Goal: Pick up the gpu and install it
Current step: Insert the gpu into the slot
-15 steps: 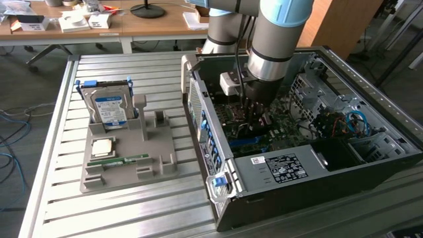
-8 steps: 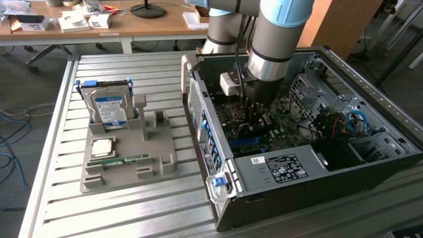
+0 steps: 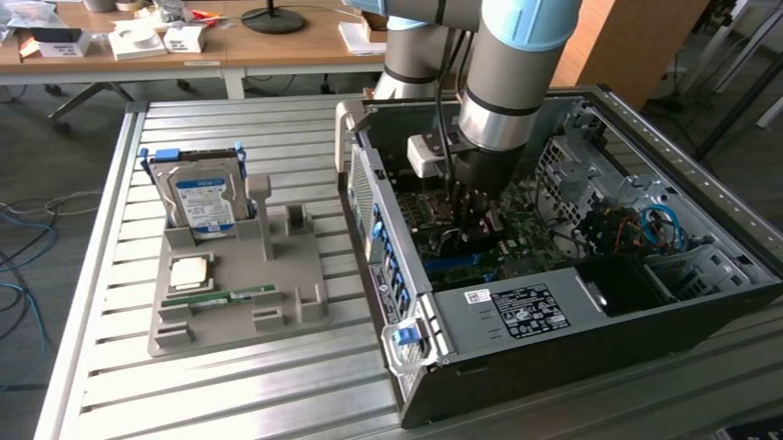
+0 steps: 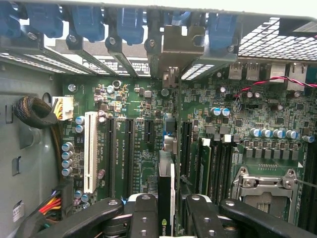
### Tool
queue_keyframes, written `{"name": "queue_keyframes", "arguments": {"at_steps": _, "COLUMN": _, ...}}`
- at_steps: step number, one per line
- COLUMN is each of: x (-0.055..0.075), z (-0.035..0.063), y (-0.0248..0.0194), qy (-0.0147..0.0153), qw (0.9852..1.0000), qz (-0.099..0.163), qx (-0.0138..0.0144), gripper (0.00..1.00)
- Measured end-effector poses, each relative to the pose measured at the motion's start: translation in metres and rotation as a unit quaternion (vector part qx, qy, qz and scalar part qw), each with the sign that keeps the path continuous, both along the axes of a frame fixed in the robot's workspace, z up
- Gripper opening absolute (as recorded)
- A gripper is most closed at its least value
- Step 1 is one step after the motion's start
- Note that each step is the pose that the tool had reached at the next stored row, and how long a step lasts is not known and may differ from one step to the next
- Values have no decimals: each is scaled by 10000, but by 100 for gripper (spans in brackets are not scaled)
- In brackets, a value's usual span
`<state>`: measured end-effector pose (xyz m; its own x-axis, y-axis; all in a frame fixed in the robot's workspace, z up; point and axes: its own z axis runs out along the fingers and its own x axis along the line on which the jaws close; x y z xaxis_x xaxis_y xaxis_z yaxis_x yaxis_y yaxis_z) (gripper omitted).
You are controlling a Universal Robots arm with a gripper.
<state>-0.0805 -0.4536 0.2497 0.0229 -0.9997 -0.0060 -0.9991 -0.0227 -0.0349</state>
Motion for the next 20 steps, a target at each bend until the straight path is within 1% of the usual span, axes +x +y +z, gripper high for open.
{"name": "queue_keyframes", "arguments": {"at_steps": 20, "x": 7, "z": 1, "y": -5, "qy": 0, "qw": 10000, "qz": 0, "qx": -1, "gripper": 26}}
